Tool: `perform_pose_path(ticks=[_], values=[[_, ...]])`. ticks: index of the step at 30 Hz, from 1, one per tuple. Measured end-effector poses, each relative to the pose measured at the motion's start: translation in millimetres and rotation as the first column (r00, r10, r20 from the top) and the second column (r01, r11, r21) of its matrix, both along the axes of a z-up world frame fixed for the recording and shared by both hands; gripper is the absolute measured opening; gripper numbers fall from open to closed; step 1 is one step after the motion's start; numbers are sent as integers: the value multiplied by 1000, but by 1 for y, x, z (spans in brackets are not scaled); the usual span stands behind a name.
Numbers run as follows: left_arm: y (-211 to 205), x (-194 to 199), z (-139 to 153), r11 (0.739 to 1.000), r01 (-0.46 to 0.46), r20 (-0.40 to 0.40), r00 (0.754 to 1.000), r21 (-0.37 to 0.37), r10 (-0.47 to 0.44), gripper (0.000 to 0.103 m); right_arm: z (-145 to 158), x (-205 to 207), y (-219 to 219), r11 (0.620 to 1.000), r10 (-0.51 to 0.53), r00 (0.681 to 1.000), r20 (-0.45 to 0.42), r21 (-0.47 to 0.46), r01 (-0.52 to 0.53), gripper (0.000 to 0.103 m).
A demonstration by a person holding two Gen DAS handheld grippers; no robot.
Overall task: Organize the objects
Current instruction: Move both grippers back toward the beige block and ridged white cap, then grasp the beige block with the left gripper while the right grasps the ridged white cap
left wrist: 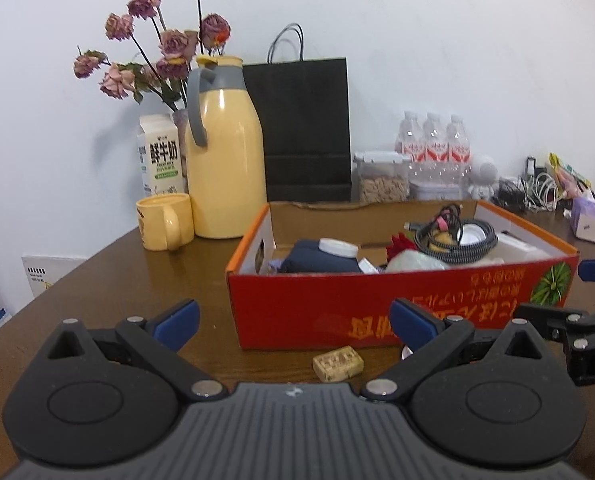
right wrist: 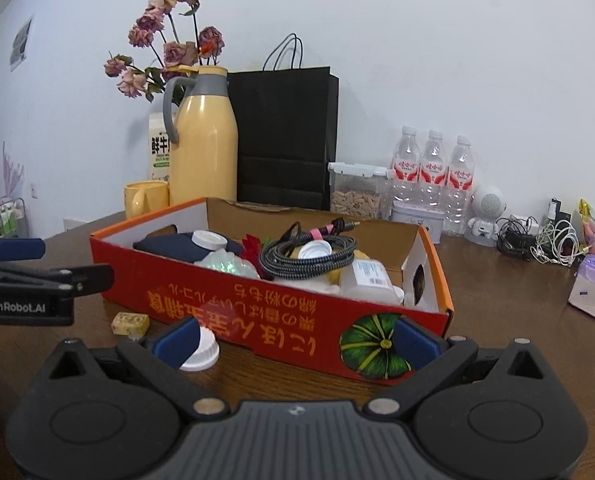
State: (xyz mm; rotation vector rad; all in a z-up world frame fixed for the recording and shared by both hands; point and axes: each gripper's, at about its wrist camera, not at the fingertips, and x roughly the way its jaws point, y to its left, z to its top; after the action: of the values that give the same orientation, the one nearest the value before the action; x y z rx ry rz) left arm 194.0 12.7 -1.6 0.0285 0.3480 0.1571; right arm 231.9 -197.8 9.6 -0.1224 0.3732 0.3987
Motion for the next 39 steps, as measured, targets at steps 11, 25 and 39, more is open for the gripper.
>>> perform_pose_path(ticks=[11, 25, 39], values=[[1, 14, -12, 999, 45, -134, 990, -29, -48, 102, -4, 7, -1, 1000, -13, 999, -34, -8, 13, 103], [6, 56, -24, 995, 57, -290, 954, -87, -80, 36, -7, 12, 3, 1000, -16, 998, -61, -25, 14, 103], [9, 43, -17, 994, 57, -206, 976, -93, -75, 35, -9, 13, 4, 999, -18, 998, -68, -30, 16, 103]])
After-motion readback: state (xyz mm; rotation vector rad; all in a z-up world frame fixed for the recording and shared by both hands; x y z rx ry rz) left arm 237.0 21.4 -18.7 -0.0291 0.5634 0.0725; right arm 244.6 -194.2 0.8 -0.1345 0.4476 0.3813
